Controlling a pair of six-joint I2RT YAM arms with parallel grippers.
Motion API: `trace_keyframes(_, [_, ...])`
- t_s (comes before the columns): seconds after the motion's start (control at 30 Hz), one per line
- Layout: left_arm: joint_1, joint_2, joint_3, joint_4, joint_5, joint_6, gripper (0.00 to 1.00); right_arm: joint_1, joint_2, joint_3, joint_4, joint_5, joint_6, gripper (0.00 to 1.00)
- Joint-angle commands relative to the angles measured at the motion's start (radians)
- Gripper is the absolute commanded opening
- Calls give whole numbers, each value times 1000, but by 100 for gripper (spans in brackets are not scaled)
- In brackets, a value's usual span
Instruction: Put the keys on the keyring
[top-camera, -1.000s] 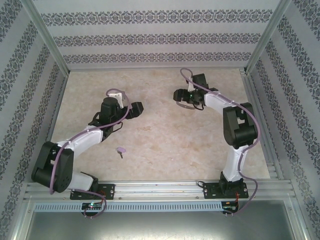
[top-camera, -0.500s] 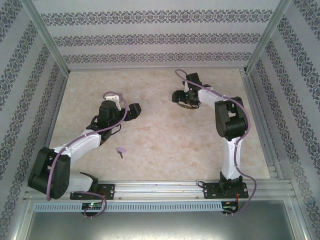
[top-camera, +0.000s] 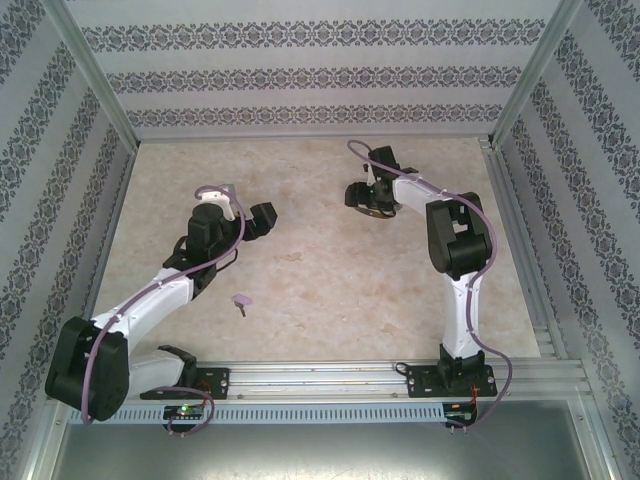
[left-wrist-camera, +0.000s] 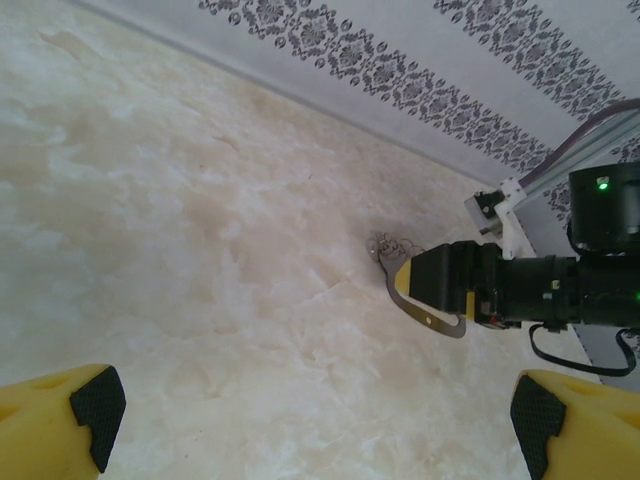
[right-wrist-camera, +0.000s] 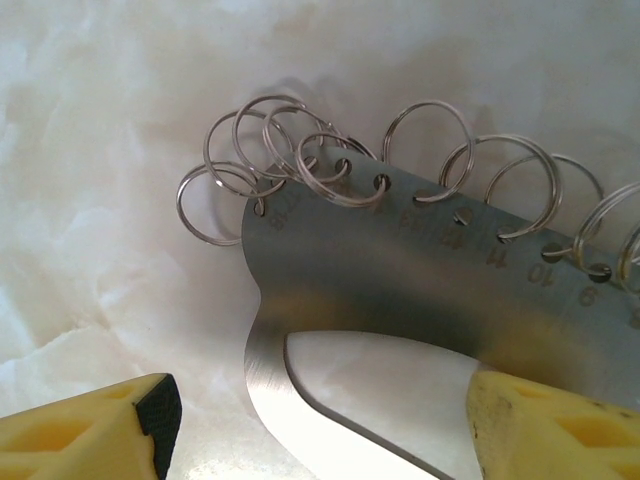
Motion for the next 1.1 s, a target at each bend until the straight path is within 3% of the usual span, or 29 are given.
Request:
trace_keyframes(0.0, [-10, -29, -14, -17, -19, -6, 100, 49, -9, -72, -62, -32, 7, 74])
trace_keyframes(0.5, [-11, -119, -32, -62, -47, 0, 100, 188, -158, -291, -9, -30, 20, 71])
trace_keyframes(1.07, [-10, -238, -1, -132, -77, 31, 100, 558, -199, -400, 126, -82, 161, 70])
